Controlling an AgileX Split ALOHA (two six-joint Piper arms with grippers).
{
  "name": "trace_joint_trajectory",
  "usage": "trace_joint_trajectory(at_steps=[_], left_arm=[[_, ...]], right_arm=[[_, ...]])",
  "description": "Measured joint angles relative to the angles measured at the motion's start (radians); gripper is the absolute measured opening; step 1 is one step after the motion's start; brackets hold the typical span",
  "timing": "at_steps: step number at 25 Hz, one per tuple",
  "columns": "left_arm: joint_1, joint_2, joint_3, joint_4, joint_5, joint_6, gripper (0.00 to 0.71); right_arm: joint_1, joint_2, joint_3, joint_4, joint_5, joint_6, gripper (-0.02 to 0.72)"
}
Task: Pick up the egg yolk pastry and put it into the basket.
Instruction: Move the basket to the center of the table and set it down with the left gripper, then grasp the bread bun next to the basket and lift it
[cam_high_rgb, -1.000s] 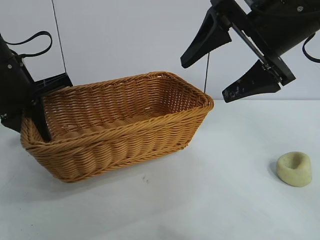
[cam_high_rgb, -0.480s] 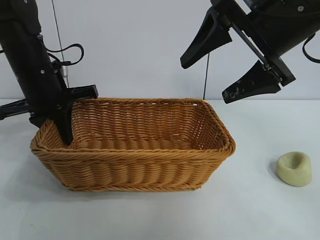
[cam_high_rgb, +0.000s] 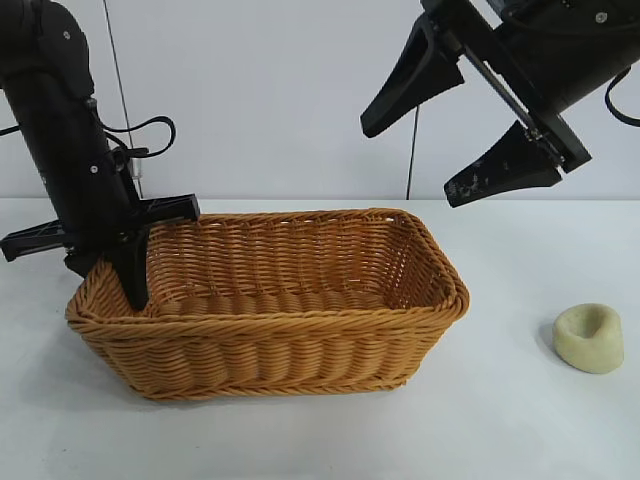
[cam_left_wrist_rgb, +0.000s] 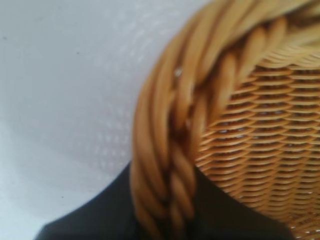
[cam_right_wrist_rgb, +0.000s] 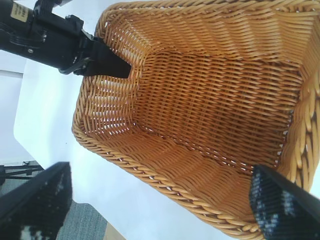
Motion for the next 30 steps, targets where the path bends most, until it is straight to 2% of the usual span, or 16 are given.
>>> trace_joint_trajectory(at_steps=[2,3,6,14,20,25,30], left_arm=[[0.000,0.000,-0.007,-0.001,0.014,-0.004,0.548],[0.000,0.000,-0.010,-0.001,0.023,-0.004,0.596],[0.000,0.000,-0.037,0.000,0.062,-0.005,0.652],[0.000,-0.055,-0.181,0.049,0.169,0.037,0.669],[0.000,-0.116,-0.284,0.219,0.205,0.038,0.669],[0.003,-0.116,-0.292,0.289,0.209,0.038,0.669],[0.045,-0.116,-0.292,0.291,0.209,0.053,0.669]], right_arm=[[0.000,0.000,0.000,0.000,0.000,0.000,0.663],[0.000,0.000,0.000,0.000,0.000,0.000,0.663],[0.000,0.000,0.000,0.000,0.000,0.000,0.663],[0.000,0.000,0.000,0.000,0.000,0.000,0.663],[0.000,0.000,0.000,0.000,0.000,0.000,0.663],[0.000,0.000,0.000,0.000,0.001,0.000,0.663],[0.000,0.000,0.000,-0.001,0.001,0.000,0.663]])
